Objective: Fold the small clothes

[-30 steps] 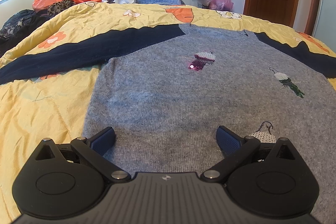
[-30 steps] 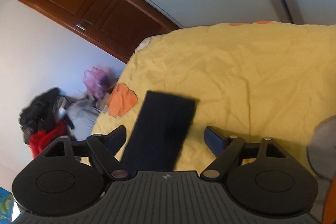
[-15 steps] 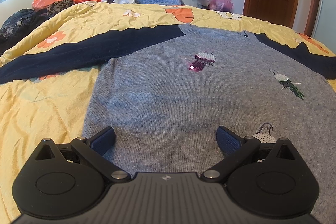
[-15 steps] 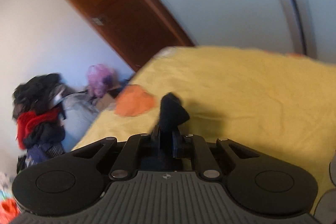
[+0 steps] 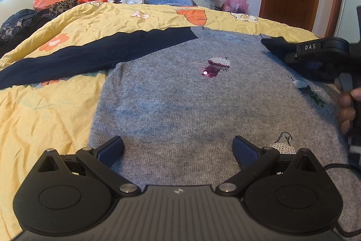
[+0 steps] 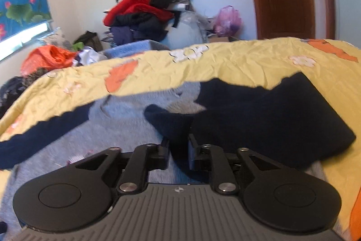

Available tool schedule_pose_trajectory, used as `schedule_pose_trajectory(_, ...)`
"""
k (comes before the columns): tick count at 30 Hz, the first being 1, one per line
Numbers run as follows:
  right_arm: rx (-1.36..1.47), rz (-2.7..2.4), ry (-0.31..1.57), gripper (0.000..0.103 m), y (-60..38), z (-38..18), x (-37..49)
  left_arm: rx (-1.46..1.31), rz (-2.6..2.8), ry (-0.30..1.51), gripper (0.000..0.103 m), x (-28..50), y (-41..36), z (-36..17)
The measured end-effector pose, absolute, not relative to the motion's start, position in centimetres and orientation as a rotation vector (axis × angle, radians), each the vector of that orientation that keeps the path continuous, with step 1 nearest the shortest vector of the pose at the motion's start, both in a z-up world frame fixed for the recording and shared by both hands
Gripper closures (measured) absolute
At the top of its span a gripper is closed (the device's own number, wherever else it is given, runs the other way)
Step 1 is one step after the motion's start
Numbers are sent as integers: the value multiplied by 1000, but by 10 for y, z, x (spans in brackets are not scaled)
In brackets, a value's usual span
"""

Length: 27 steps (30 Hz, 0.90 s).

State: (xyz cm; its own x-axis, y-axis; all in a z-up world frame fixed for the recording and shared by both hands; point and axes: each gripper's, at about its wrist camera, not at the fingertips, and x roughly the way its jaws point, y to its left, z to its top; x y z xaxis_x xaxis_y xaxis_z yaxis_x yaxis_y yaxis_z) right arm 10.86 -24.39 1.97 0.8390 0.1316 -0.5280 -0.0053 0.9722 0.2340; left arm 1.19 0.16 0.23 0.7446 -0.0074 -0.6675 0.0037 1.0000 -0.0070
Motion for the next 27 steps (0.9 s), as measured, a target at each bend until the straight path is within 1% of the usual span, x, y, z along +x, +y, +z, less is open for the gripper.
schedule_pose_trajectory(1, 260, 84, 587, 48, -245, 19, 104, -6, -6, 730, 0, 12, 2, 2)
schedule_pose_trajectory(2, 299, 105, 578, 44, -250, 21, 96, -8, -4, 728, 0, 12, 2, 2)
schedule_pose_trajectory(5, 357, 116, 535, 42, -264, 27, 57, 7, 1, 730, 0, 13, -2, 2)
schedule_pose_trajectory(9, 413, 155, 568, 40, -291, 10, 19, -9, -88, 735, 0, 23, -12, 17)
schedule_pose_trajectory(11, 410, 153, 557, 34, -296, 1, 8, -92, -167, 712, 0, 39, -21, 37)
schedule_pose_trajectory(12, 439, 145, 544, 34, -301, 0, 4, -145, -217, 710, 0, 51, -26, 46)
schedule_pose_trajectory(13, 481, 137, 524, 31, -305, -1, 1, -217, -288, 729, 0, 67, -30, 53)
schedule_pose_trajectory(14, 515, 118, 494, 24, -309, -2, 0, -307, -369, 763, 0, 86, -34, 54)
schedule_pose_trajectory(16, 554, 69, 460, 22, -314, -4, -1, -506, -490, 825, 0, 121, -38, 47)
schedule_pose_trajectory(18, 601, 72, 479, 22, -320, -9, 3, -665, -521, 890, 0, 155, -45, 30)
schedule_pose_trajectory(22, 656, 90, 467, 20, -327, -13, 1, -858, -475, 995, 0, 194, -59, -3)
schedule_pose_trajectory(24, 663, 99, 463, 17, -328, -14, 1, -853, -467, 973, 1, 200, -67, -3)
schedule_pose_trajectory(25, 664, 102, 462, 15, -328, -14, 1, -820, -461, 973, 5, 204, -74, -3)
schedule_pose_trajectory(26, 662, 106, 461, 14, -327, -14, 1, -775, -445, 984, 22, 207, -80, -2)
schedule_pose_trajectory(27, 661, 108, 461, 14, -327, -14, 2, -734, -432, 996, 54, 210, -83, -1)
